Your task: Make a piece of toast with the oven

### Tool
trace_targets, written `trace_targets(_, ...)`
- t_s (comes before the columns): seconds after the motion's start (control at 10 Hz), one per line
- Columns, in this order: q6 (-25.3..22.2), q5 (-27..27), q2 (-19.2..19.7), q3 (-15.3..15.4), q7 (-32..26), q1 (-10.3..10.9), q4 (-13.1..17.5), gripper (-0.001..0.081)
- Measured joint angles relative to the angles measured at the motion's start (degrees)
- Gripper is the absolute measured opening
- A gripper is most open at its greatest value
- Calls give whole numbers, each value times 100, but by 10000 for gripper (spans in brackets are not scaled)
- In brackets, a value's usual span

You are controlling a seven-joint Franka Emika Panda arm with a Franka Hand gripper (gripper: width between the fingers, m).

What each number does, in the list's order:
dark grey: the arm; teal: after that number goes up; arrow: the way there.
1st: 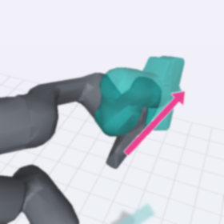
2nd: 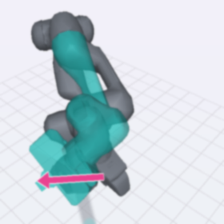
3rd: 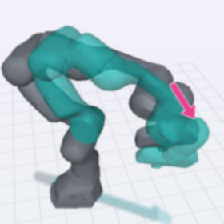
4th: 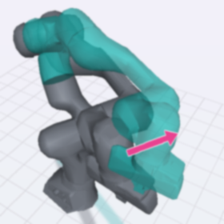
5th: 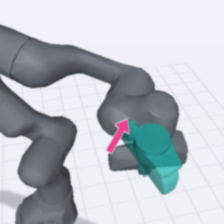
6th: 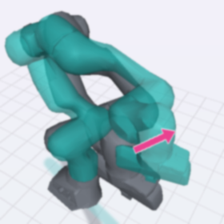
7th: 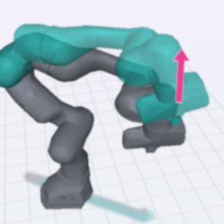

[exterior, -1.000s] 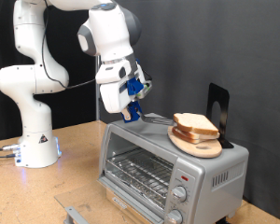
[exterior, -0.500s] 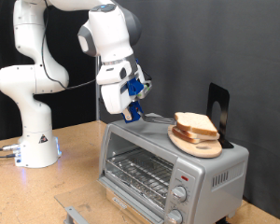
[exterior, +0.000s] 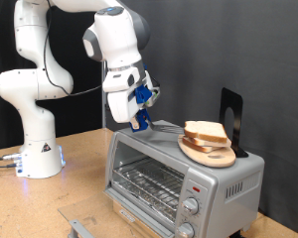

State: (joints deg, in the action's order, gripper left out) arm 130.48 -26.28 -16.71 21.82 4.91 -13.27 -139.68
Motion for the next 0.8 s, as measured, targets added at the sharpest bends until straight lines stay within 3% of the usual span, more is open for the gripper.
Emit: trace_targets(0.8, -65, -407, -288, -72, -403, 2, -45, 451)
